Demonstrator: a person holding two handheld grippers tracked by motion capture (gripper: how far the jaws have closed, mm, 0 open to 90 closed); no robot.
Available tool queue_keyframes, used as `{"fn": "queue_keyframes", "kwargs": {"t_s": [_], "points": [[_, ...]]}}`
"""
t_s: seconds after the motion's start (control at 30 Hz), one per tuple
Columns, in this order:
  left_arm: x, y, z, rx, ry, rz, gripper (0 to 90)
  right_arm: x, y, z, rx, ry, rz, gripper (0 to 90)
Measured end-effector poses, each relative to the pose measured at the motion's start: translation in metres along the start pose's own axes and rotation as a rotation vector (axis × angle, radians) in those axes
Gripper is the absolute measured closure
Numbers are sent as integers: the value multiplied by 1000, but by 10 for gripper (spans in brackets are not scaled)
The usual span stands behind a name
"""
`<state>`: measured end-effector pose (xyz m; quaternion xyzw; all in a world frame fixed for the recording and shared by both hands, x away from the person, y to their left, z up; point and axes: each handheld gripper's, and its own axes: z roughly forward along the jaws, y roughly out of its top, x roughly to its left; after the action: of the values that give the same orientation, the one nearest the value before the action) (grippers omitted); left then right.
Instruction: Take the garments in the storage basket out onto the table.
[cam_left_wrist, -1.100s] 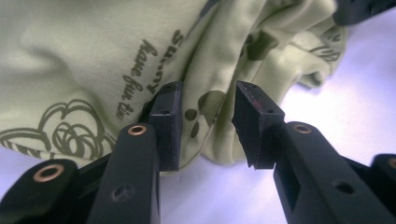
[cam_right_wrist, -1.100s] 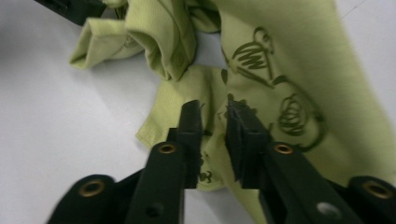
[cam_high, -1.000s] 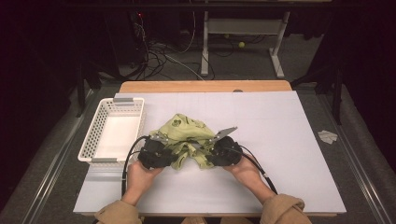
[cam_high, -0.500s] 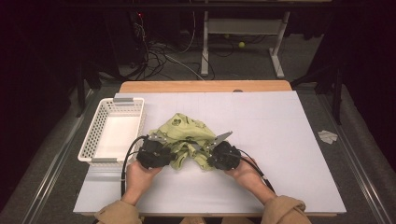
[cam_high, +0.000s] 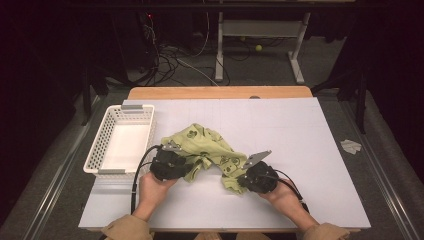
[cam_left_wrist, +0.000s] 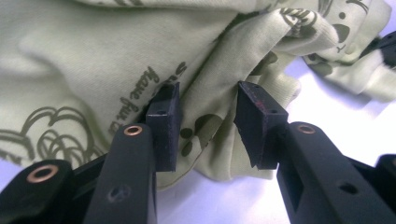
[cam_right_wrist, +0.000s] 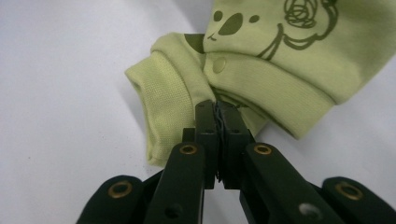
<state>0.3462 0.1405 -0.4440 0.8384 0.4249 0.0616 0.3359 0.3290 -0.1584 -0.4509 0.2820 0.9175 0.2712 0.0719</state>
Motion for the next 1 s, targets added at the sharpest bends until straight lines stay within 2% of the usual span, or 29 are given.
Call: {"fn": "queue_keyframes", "kwargs": {"t_s": [0.13,0.17,0.3,0.43,0.53,0.6,0.7,0.73,0.77,0.83,0.87,0.93,1.0], "points": [[-8,1,-6,-13,-11,28,570,0,7,1,-44,9,17,800],[-11,1,-8,-20,-12,36,571,1,9,1,-45,5,27,796],[-21,4,-12,-24,-30,64,563,4,17,2,-55,-12,14,794],[-34,6,-9,5,-49,108,546,3,23,7,-53,-19,25,793],[-37,7,2,46,-16,137,546,1,25,10,-53,-16,35,793],[-33,6,10,75,-2,129,549,1,25,11,-52,-15,40,793],[-24,4,13,93,-30,80,665,-2,25,13,-54,-18,37,793],[-25,3,10,105,-41,84,729,-3,25,13,-53,-17,43,793],[-30,2,7,114,-37,110,771,-3,25,13,-50,-18,49,793],[-44,-2,5,153,-30,171,801,-4,25,13,-54,-13,64,786],[-49,-5,6,175,-43,190,801,-5,24,12,-53,-13,64,784],[-51,-9,9,191,-65,186,798,-4,24,12,-43,-18,61,779],[-48,-9,5,166,-74,171,793,-4,24,10,-42,-23,56,774]]}}
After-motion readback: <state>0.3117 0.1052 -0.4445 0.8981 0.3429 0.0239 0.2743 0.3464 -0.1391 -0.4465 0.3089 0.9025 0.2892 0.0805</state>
